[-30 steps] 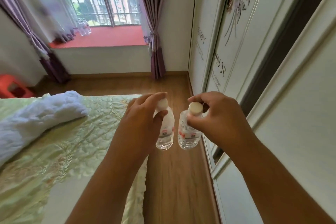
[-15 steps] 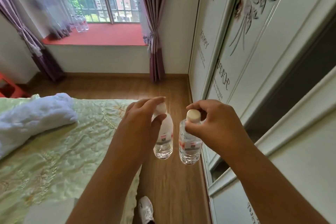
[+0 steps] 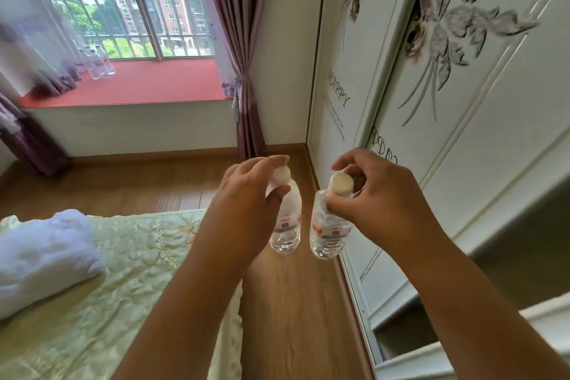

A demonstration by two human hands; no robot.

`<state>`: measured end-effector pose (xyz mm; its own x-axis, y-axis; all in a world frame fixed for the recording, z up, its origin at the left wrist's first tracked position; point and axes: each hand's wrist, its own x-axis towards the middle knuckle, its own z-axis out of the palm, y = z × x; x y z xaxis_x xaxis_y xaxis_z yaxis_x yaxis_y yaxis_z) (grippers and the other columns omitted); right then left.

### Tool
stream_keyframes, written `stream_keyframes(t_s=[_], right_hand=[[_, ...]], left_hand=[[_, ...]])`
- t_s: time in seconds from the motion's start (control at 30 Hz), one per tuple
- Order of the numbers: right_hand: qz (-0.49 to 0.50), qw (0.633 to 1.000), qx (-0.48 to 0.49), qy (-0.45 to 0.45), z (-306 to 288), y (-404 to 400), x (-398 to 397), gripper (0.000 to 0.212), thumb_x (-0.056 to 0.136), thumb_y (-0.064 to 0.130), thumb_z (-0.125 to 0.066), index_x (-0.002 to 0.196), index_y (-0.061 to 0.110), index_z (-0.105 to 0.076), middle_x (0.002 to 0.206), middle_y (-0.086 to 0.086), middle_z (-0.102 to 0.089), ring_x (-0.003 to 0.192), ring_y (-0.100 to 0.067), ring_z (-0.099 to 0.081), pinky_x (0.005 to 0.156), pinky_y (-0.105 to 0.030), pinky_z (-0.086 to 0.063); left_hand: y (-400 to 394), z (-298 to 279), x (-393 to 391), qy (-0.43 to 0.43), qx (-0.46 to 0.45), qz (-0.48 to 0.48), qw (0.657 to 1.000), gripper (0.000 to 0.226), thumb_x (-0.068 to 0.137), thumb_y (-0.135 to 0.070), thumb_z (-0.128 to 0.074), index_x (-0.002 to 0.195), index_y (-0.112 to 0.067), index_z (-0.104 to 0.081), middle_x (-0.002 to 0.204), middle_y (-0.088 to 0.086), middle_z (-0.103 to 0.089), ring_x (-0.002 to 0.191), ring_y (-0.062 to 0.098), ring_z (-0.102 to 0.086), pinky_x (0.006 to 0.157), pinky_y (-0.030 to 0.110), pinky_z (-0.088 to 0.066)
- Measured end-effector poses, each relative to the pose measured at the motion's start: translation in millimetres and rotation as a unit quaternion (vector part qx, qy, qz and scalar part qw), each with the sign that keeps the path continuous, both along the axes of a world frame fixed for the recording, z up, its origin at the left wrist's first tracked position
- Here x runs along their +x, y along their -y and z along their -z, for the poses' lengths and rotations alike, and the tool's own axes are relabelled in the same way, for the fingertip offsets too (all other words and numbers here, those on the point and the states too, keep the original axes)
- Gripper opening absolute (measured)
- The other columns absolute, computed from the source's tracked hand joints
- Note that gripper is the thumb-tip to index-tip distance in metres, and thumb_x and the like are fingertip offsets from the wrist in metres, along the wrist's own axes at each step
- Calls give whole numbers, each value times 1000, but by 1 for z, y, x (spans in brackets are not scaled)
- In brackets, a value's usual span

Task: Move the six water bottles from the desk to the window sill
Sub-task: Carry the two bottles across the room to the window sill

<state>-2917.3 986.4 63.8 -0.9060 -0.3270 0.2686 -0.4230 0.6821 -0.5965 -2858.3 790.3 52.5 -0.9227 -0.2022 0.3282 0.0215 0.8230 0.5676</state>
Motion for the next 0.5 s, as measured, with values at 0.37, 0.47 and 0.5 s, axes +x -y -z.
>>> stream_keyframes(t_s=[0.37, 0.47, 0.5], right_hand=[[-13, 1000, -17, 19, 17, 70, -84, 39, 72, 36, -86, 103, 36, -62, 83, 22, -63, 71, 5, -61, 57, -3, -45], [-27, 999, -25, 25, 22, 82, -114, 39, 71, 36, -87, 102, 35, -63, 82, 20, -63, 69, 6, -59, 58, -1, -42], [-34, 999, -27, 28, 23, 85, -126, 39, 70, 35, -87, 102, 36, -64, 82, 20, -63, 70, 7, -59, 58, -1, -41]], left_hand=[[69, 8, -76, 20, -24, -21, 999, 43, 94, -28, -63, 136, -33, -55, 137, -10, -56, 130, 15, -44, 101, 28, -38], [78, 11, -101, 25, -27, -41, 998, 42, 94, -28, -63, 135, -32, -56, 137, -9, -57, 130, 16, -45, 99, 26, -37], [80, 12, -110, 24, -27, -47, 998, 42, 94, -28, -63, 135, -32, -56, 137, -8, -57, 129, 16, -46, 100, 27, -39]])
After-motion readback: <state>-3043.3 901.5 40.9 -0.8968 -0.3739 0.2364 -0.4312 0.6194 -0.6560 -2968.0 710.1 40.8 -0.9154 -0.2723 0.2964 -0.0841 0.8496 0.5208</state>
